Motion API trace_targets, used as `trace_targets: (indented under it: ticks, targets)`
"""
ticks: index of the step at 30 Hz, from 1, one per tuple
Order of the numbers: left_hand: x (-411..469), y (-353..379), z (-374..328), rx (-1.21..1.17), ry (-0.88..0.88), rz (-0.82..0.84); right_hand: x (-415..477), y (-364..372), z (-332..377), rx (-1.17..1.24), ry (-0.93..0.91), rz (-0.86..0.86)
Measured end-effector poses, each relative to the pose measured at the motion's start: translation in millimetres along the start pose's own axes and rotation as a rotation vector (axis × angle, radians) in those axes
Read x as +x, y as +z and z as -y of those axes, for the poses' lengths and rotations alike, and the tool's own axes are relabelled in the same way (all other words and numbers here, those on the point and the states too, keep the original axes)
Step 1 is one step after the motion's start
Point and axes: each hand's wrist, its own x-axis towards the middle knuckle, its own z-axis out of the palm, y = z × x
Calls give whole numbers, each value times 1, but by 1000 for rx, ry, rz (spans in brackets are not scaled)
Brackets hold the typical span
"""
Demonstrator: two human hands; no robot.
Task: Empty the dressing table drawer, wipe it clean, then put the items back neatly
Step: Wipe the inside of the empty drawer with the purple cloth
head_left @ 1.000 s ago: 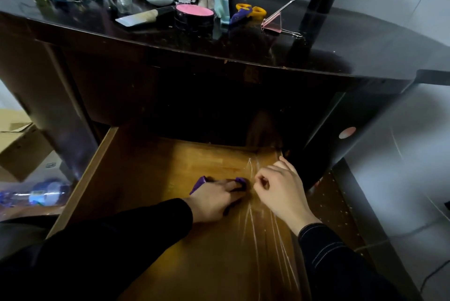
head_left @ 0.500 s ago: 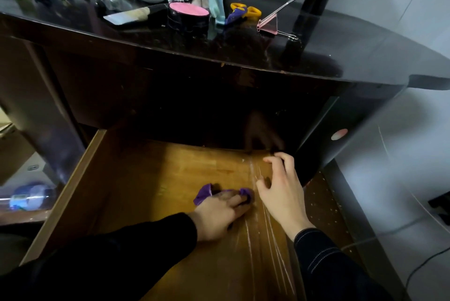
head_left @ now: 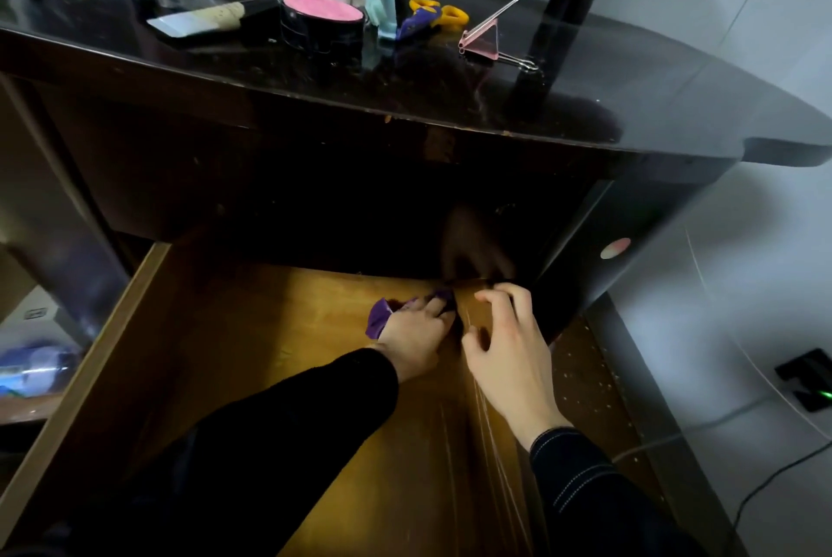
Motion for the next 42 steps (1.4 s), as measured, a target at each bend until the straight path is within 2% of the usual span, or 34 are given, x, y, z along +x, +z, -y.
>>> trace_targets:
  ticks: [4, 6, 8, 10, 13, 16, 18, 23, 25, 36, 42]
  targets:
    - [-64, 0, 5, 0, 261, 81, -1, 1, 1, -6, -7, -8]
    - [-80, 1, 14, 10, 334, 120, 0, 2, 0, -6, -5, -10]
    - [-68, -2, 23, 49, 298, 95, 0, 3, -1, -4, -3, -14]
    - [-40, -7, 26, 71, 173, 49, 0, 3, -2, -2, -2, -14]
    - [4, -8, 17, 14, 11, 7, 1, 2, -1, -12, -3, -6]
    - [19, -5, 5, -31, -45, -4, 1, 1, 0, -12, 3, 4]
    - [6, -6, 2, -40, 22, -1, 1, 1, 0, -10, 2, 1]
    - [-67, -9, 5, -124, 335, 158, 0, 1, 1, -8, -1, 11]
    - [-79, -7, 9, -135, 397, 199, 1, 1, 0, -7, -1, 6]
    - [20, -4, 18, 31, 35, -1, 2, 6, -5, 9, -17, -22]
    - [10, -5, 6, 67, 27, -2, 0, 4, -4, 5, -18, -18]
